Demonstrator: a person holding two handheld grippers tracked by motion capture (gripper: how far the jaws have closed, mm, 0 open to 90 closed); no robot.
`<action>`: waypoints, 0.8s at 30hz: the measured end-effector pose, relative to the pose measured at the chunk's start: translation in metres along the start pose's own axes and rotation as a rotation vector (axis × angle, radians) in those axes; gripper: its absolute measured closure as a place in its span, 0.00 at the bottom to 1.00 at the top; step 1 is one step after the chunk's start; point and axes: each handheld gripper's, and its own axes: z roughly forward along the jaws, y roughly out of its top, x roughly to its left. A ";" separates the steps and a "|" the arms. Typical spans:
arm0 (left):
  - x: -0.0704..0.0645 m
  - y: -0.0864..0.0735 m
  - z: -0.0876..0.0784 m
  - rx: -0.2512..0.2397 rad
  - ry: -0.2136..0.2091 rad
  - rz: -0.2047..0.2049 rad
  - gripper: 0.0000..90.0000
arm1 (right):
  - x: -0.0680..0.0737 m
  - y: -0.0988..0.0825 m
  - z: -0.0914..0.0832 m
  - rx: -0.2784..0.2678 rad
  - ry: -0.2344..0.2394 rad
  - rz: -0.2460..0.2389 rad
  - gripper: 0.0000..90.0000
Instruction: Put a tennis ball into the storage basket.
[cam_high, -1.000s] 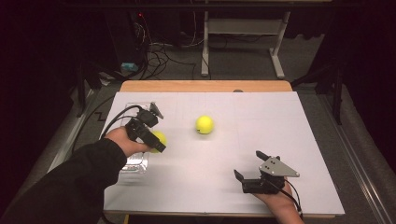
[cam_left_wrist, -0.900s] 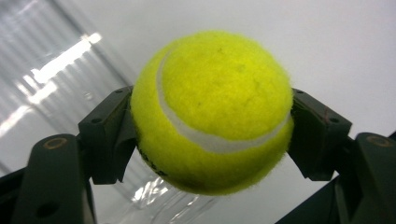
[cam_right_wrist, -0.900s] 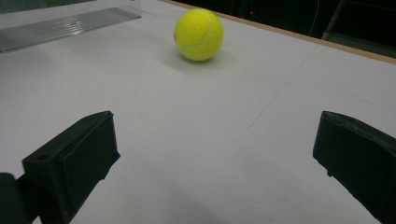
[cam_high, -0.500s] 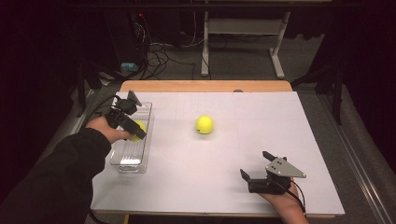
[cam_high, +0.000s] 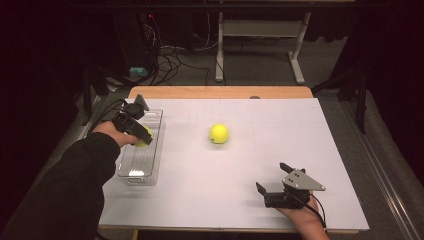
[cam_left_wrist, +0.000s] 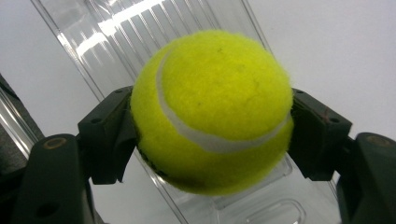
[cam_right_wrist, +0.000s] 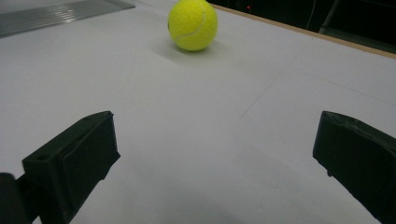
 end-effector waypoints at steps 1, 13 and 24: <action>-0.001 0.003 0.006 0.014 0.004 0.010 0.29 | 0.000 0.000 0.000 0.003 0.000 0.001 0.00; 0.008 0.014 0.021 0.027 0.014 -0.016 0.29 | 0.001 -0.001 0.000 0.003 0.001 -0.001 0.00; 0.004 0.006 -0.004 -0.038 -0.026 -0.011 0.01 | -0.001 -0.001 -0.001 -0.001 -0.005 0.002 0.00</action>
